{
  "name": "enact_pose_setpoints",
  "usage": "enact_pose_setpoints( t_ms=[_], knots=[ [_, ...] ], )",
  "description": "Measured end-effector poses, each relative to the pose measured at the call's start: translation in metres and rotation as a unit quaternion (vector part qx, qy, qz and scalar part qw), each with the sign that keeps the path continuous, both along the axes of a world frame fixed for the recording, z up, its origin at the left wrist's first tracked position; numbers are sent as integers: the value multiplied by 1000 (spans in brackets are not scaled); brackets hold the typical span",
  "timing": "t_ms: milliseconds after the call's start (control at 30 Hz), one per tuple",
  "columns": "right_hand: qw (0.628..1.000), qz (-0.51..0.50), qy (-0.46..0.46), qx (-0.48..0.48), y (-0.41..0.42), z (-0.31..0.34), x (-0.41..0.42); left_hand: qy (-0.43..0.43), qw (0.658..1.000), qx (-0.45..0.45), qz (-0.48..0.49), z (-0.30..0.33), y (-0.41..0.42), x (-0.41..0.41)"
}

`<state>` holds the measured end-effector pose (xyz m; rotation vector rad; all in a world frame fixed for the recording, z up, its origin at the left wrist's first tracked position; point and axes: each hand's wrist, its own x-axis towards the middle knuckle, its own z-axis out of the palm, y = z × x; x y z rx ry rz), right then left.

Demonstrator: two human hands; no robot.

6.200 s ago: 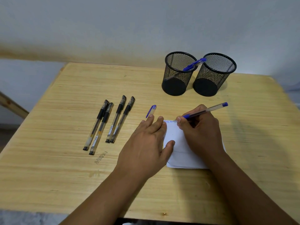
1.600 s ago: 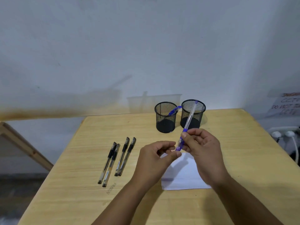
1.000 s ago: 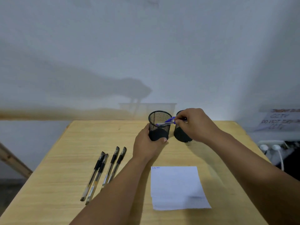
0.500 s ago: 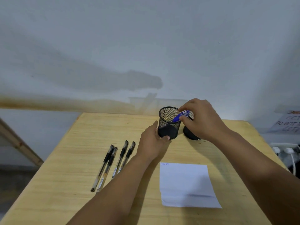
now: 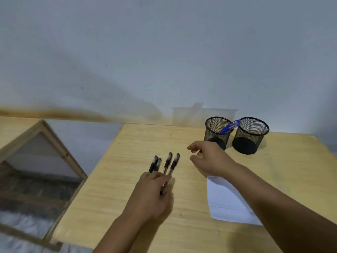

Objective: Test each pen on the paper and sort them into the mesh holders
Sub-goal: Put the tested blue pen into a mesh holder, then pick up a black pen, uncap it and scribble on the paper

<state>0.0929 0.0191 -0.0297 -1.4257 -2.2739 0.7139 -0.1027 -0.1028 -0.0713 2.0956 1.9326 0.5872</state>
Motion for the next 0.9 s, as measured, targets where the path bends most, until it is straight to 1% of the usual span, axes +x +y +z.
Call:
enact_pose_setpoints(
  t_ms=[100,167,267,333,400,467,533,567,600,667,733,800,867,900],
  knots=[
    [998,10,-41,-44,2,-19,-21,15,1000,7,-23,0,-10,-10],
    [996,14,-74,-56,5,-29,-31,41,998,10,-43,0,-10,-14],
    [991,13,-114,-66,7,-35,-39,49,997,17,-54,-4,-8,-17],
    [990,11,-120,-71,8,-36,-42,56,997,32,-50,-8,-8,-18],
    [992,-1,-105,-68,8,-36,-43,52,996,48,-49,-14,-8,-20],
    [995,-28,-48,-78,6,-35,-39,14,997,59,-51,-15,-11,-19],
    [990,-64,49,-114,3,-29,-33,-31,995,82,-44,-12,-15,-15],
    [981,-85,107,-137,1,-25,-30,-53,993,100,-36,-11,-16,-13],
    [966,-105,170,-163,-3,-21,-25,-75,990,115,-25,-9,-18,-9],
    [922,-131,294,-218,-11,-15,-15,-130,983,128,3,-8,-21,-2],
    [885,-138,376,-238,-23,-9,-3,-199,972,115,42,-1,-26,9],
    [863,-141,429,-226,-35,-4,10,-300,947,64,91,8,-30,26],
    [850,-152,462,-201,-47,2,25,-408,905,13,123,15,-32,44],
    [845,-162,474,-188,-52,5,32,-443,887,-6,129,17,-31,52]
  ],
)
